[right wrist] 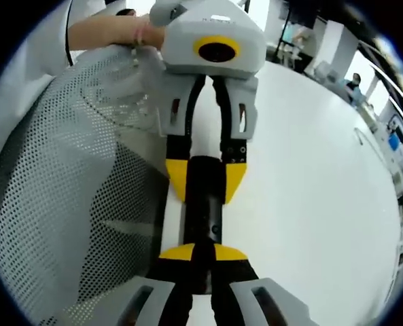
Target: Press the specified remote control buttons in sequence, fully releasing each button before pressing the next.
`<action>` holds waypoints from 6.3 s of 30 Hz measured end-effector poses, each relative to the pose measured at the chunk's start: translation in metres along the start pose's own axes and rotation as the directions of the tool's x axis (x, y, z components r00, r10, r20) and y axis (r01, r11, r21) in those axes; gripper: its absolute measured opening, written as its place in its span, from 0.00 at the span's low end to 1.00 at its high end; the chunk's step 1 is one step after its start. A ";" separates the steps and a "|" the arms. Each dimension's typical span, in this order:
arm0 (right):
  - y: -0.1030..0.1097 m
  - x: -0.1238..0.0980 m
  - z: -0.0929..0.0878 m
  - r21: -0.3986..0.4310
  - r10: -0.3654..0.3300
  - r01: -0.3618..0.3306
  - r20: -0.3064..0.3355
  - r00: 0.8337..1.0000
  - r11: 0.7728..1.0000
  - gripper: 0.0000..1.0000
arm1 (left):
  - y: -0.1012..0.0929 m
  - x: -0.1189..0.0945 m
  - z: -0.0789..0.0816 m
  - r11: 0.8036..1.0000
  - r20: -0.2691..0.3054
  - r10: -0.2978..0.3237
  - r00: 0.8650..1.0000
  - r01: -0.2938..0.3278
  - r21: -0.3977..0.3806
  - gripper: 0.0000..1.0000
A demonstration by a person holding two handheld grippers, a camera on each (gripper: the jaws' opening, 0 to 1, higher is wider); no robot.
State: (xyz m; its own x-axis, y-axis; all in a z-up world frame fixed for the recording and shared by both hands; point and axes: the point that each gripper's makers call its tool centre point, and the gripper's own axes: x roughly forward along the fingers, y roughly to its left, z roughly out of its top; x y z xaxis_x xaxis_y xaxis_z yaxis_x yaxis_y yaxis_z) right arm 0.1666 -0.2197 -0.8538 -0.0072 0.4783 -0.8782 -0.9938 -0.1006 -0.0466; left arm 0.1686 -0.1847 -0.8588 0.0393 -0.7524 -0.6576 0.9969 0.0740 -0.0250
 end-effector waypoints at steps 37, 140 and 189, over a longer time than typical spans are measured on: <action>-0.001 0.002 0.002 0.067 -0.015 0.017 -0.036 0.999 0.998 0.03 | 0.000 0.000 -0.001 1.000 0.000 -0.001 1.000 0.001 0.001 0.25; 0.001 0.001 -0.004 0.133 0.012 0.002 -0.109 0.994 0.991 0.00 | -0.003 0.000 -0.001 1.000 -0.005 0.002 1.000 -0.002 0.002 0.25; 0.002 -0.003 -0.013 -0.025 -0.003 -0.001 -0.156 0.988 1.000 0.00 | -0.001 0.002 -0.001 1.000 -0.004 0.001 1.000 -0.001 -0.009 0.25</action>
State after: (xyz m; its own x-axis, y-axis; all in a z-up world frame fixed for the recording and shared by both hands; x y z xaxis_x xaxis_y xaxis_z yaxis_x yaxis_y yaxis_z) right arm 0.1661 -0.2322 -0.8575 0.0127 0.3370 -0.9414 -0.9908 -0.1229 -0.0574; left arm 0.1678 -0.1855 -0.8607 0.0397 -0.7497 -0.6606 0.9963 0.0805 -0.0315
